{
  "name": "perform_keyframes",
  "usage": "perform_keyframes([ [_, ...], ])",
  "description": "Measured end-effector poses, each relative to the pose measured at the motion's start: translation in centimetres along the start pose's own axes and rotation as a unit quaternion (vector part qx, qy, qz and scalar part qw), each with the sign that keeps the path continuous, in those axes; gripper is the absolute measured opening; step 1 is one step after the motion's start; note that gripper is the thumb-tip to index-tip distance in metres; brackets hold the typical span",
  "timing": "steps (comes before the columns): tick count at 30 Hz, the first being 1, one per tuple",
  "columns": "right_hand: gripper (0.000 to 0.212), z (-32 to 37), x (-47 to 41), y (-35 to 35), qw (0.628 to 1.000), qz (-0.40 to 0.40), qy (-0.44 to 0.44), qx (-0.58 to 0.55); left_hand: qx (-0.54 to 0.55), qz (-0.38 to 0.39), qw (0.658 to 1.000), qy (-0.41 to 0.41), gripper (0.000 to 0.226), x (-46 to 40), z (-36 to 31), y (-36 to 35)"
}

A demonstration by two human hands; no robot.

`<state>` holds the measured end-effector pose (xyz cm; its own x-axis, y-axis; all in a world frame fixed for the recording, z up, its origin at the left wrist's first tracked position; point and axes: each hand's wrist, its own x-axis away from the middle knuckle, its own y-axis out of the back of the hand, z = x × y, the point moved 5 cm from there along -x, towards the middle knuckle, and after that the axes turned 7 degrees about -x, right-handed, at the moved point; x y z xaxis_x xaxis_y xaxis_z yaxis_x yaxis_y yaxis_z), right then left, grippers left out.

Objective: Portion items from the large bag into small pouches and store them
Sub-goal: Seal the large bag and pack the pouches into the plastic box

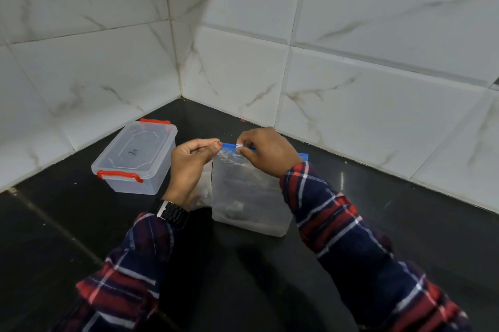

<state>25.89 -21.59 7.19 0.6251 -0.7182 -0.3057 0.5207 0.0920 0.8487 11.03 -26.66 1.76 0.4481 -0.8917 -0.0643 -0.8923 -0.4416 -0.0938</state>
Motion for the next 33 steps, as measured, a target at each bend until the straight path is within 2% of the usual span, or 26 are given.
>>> perform_keyframes([
  [7, 0.015, -2.7, 1.5, 2.1, 0.999, 0.008, -0.039, 0.021, -0.006, -0.039, 0.999, 0.0, 0.006, -1.0, 0.1, 1.5],
  [18, 0.005, -6.9, 3.0, 4.4, 0.995, -0.025, -0.086, -0.052, 0.0, -0.066, 0.998, -0.007, 0.004, -1.9, 0.8, 1.6],
  [20, 0.004, -7.3, 3.4, 4.4, 0.991, -0.038, -0.096, -0.09, -0.003, -0.048, 0.999, -0.009, 0.004, -2.0, 1.0, 1.5],
  [22, 0.004, -7.8, 3.9, 4.0, 0.981, -0.058, -0.111, -0.149, -0.009, 0.006, 1.0, 0.021, 0.027, -2.4, 2.0, 1.4],
  [24, 0.028, -8.7, 4.5, 2.8, 0.957, -0.054, -0.145, -0.245, -0.048, 0.077, 0.994, 0.063, 0.058, -2.5, 3.5, 1.2],
  [25, 0.046, -9.2, 4.8, 1.9, 0.942, -0.041, -0.162, -0.291, -0.074, 0.106, 0.989, 0.078, 0.062, -2.2, 4.2, 1.2],
  [28, 0.085, -10.3, 6.0, -0.5, 0.912, -0.019, -0.191, -0.362, -0.103, 0.151, 0.977, 0.108, 0.05, -1.3, 6.0, 1.1],
  [31, 0.094, -10.6, 7.3, -2.5, 0.905, -0.005, -0.203, -0.375, -0.052, 0.161, 0.976, 0.139, 0.045, -0.7, 7.2, 1.0],
  [33, 0.092, -10.9, 7.7, -3.7, 0.907, 0.008, -0.207, -0.367, -0.069, 0.141, 0.979, 0.13, 0.048, -0.8, 7.4, 1.2],
])
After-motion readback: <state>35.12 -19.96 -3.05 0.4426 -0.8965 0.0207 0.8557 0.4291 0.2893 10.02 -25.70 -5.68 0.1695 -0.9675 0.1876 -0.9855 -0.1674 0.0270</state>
